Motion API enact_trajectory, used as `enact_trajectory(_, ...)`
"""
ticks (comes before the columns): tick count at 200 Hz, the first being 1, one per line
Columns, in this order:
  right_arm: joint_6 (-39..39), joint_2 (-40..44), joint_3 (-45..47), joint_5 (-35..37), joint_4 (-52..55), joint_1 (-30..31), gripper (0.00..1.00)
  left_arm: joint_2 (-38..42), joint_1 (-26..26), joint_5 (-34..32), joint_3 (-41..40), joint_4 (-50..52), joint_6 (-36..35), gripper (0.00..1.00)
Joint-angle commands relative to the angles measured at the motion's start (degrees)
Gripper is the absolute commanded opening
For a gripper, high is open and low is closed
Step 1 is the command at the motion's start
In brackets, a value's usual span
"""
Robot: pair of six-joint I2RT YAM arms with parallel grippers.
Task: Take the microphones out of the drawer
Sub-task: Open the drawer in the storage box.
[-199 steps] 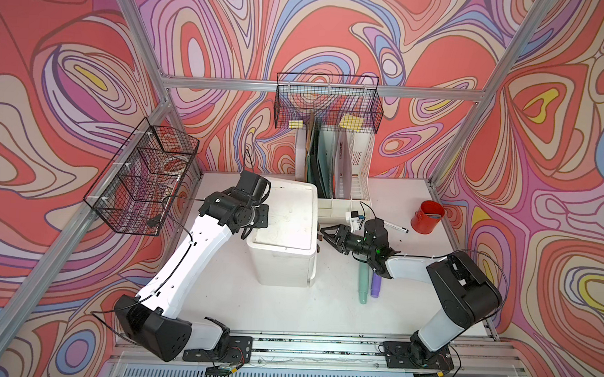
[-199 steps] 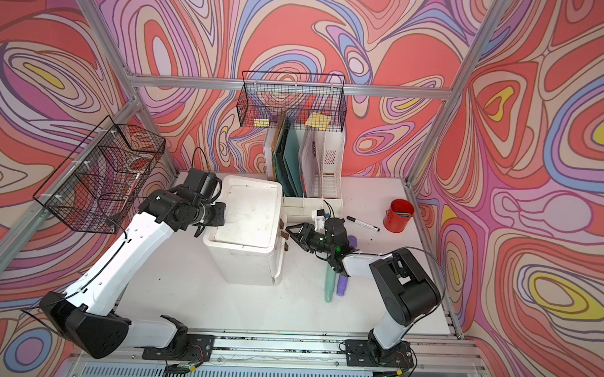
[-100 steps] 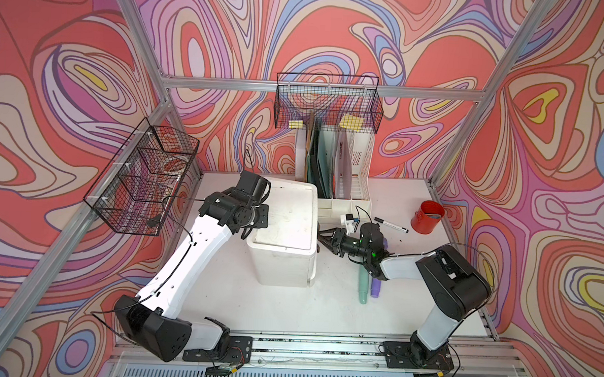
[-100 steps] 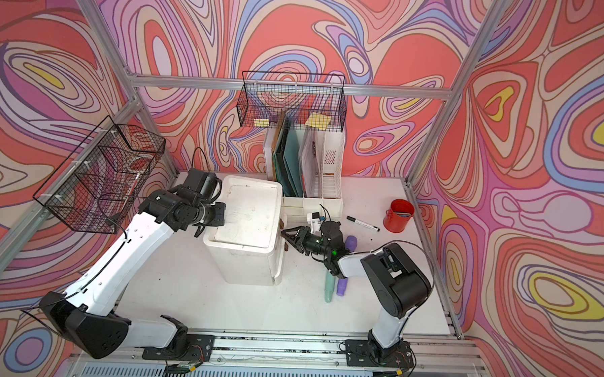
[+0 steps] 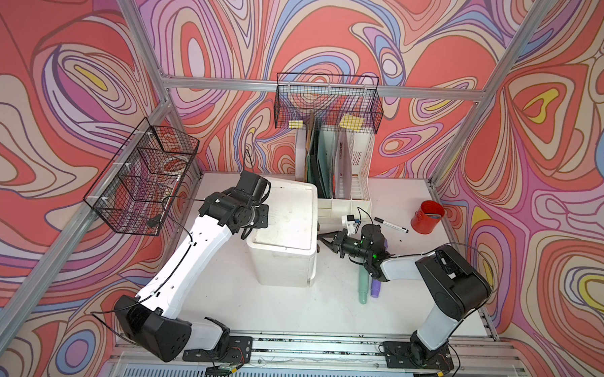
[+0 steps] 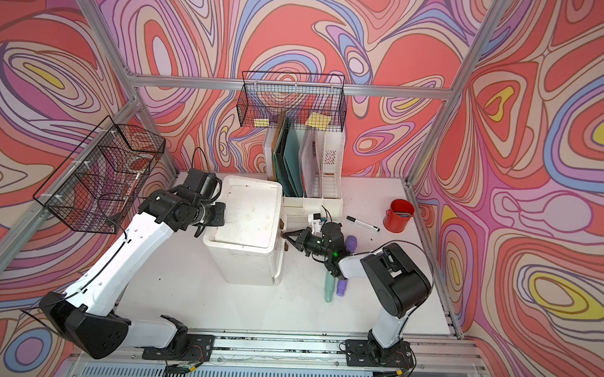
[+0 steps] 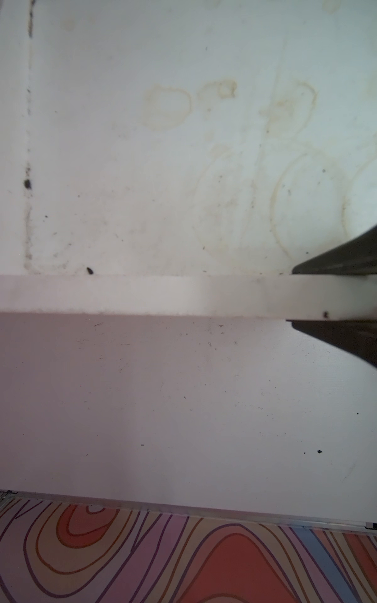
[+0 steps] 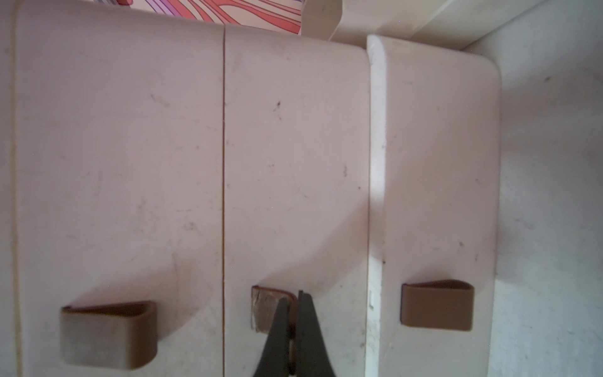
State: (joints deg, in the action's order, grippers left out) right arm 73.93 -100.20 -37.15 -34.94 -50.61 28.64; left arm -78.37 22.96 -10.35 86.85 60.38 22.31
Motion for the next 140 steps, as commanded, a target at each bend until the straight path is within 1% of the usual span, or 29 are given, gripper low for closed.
enact_trajectory(1,-2.34,1.32,0.5,0.42,2.46,0.3,0.0,1.02,1.46,1.3,-0.98,-2.55,-0.95,0.0)
enact_trajectory(42,-7.23,5.58,-0.03,2.64,14.3,-0.43,0.0,0.98,1.46,1.28,-1.15,-2.55,-1.12,0.0)
enact_trajectory(64,-9.83,8.4,-0.13,5.04,21.59,-1.17,0.0,1.0,1.45,1.38,-1.24,-2.64,-1.12,0.0)
enact_trajectory(99,-14.73,13.17,-1.31,9.59,33.5,-2.15,0.0,1.11,1.45,1.12,-1.2,-2.64,-1.3,0.0)
enact_trajectory(140,-20.4,17.86,-3.93,16.53,47.37,-3.03,0.0,1.16,1.4,1.13,-1.07,-2.64,-1.4,0.0)
